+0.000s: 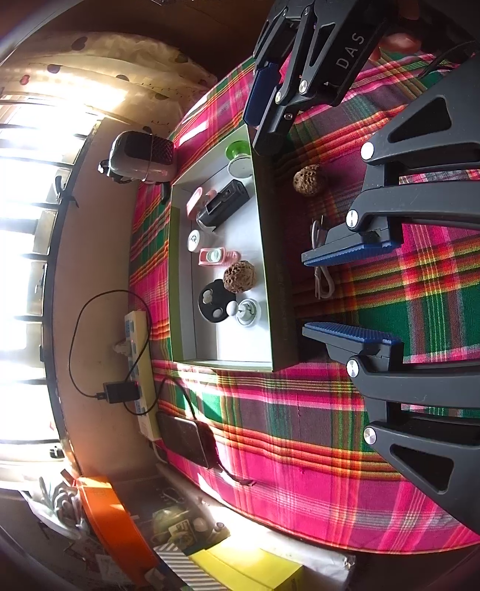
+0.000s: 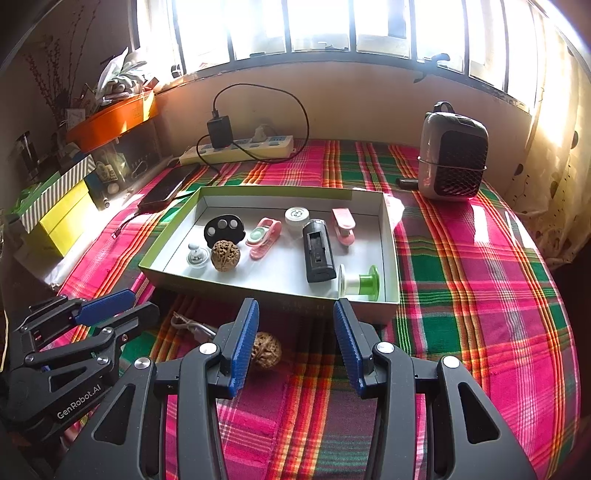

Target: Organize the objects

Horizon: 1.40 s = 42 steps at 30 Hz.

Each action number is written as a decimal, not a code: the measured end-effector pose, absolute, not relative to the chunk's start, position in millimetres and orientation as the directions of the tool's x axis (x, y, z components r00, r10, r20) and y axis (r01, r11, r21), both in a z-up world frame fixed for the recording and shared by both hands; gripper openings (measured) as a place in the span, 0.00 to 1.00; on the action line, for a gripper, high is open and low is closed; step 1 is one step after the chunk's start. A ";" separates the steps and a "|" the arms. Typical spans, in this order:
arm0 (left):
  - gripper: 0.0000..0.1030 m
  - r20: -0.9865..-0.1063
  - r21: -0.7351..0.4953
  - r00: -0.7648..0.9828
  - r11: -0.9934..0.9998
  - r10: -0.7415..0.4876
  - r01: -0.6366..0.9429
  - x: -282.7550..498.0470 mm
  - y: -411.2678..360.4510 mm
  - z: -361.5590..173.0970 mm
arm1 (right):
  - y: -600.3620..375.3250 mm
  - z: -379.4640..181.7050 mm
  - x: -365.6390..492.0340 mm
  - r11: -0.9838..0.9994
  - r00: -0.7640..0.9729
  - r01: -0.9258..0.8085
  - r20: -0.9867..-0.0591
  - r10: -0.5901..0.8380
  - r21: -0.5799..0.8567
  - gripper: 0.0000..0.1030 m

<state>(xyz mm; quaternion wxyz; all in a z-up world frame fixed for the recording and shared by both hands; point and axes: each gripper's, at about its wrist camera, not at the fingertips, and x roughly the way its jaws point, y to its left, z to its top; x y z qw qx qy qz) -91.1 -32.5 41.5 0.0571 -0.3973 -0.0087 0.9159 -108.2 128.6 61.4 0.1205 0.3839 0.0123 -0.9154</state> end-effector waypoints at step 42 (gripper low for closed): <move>0.32 -0.771 -0.072 -0.603 -0.969 0.204 -0.236 -101.3 -33.7 14.7 | 114.2 14.7 -117.7 -0.972 -0.590 0.235 -0.795 -0.142 -0.001 0.52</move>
